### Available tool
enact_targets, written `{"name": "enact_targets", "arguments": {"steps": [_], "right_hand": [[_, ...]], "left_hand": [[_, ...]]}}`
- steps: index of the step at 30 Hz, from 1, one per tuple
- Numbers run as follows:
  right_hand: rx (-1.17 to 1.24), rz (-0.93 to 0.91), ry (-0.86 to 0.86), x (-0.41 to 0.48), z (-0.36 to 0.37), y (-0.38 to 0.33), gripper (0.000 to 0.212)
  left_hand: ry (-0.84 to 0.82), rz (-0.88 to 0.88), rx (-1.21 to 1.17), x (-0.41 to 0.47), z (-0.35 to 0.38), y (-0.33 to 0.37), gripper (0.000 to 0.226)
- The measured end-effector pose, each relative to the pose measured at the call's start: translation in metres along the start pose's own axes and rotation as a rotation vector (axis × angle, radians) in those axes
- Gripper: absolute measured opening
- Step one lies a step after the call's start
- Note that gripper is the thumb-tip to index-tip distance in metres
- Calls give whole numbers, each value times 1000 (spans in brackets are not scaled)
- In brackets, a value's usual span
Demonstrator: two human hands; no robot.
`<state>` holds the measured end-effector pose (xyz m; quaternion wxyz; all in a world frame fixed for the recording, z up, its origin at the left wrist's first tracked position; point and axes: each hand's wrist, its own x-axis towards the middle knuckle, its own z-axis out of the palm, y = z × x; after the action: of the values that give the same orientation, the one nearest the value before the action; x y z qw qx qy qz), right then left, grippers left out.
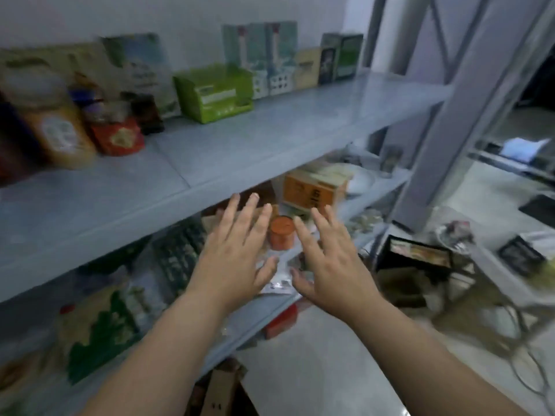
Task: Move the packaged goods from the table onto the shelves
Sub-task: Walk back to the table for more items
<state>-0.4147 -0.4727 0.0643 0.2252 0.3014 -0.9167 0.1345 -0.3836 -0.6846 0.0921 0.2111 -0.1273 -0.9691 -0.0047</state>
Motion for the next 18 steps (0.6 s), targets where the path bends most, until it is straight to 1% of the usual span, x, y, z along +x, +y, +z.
{"name": "enact_targets", "arguments": {"steps": [3,7,10,14,18], "right_hand": [[-49,164,-15,-60,-25,66,81],[-100,392,20,-146,-62,141,77],[-125,569,38,-209,-89,190,80],[-180,751,44,-282,-116,233,81],[-193,904,72,-333,-119,256,82]], "left_hand": [[-68,153,-96,39,29,86,79],[-150,332,-192,76,62,204,80],[-175,455,-251,93,80,287,81],[-215,603,-288,107,95,378,81],[-285,782,-306,115,118,446,78]]}}
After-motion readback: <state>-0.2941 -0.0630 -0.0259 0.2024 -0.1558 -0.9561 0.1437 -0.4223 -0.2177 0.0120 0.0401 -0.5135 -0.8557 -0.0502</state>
